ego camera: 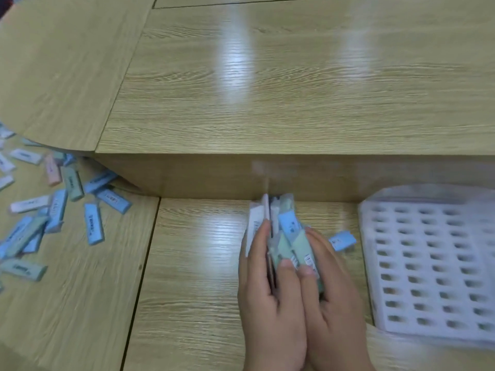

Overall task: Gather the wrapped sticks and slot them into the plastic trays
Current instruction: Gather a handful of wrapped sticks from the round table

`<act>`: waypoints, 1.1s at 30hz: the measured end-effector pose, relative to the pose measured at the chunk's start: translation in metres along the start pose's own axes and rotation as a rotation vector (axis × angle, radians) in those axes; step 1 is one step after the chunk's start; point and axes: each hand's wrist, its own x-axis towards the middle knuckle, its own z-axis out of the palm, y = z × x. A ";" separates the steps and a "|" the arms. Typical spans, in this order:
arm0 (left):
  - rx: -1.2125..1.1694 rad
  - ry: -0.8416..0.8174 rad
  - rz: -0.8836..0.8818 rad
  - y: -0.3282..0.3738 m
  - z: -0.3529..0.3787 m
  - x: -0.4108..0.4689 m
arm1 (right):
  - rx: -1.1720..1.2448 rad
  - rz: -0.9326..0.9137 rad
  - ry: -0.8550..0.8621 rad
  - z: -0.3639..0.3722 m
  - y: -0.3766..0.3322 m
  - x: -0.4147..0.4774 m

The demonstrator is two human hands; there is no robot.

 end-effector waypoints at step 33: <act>0.696 0.082 -0.133 0.005 -0.070 0.067 | -0.704 0.001 -0.253 0.018 -0.062 0.078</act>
